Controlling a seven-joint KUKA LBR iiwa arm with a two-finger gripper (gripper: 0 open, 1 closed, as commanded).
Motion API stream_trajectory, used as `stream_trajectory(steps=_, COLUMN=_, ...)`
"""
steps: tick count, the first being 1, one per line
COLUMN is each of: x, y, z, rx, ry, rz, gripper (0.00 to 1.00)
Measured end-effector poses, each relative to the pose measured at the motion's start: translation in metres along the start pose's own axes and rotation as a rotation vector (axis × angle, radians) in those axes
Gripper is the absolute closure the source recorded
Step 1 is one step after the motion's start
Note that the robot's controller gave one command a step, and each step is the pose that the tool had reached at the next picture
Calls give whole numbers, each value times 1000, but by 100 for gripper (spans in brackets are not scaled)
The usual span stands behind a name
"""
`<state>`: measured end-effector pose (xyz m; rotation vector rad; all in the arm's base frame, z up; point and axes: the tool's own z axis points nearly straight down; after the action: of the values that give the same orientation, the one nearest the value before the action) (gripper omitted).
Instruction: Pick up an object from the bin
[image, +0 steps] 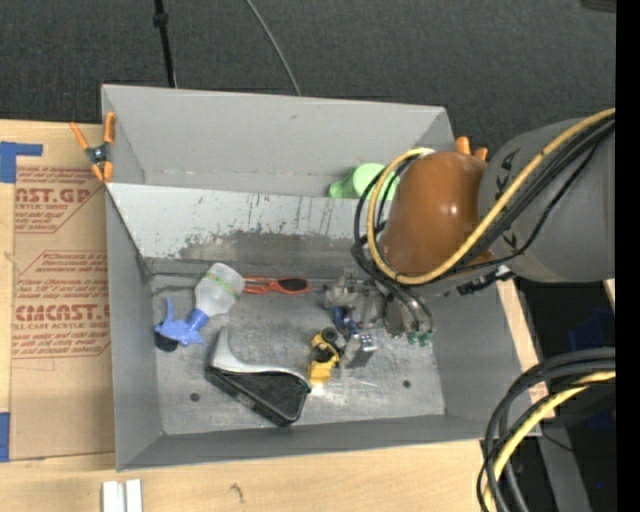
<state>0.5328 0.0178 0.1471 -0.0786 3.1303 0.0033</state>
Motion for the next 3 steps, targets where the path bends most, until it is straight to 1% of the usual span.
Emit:
stream_trajectory(steps=1, x=28, y=-4, z=60, rx=3, ry=-6, rz=-240, gripper=100)
stream_trajectory(steps=3, x=28, y=-4, z=59, rx=3, ry=-7, rz=-240, gripper=100)
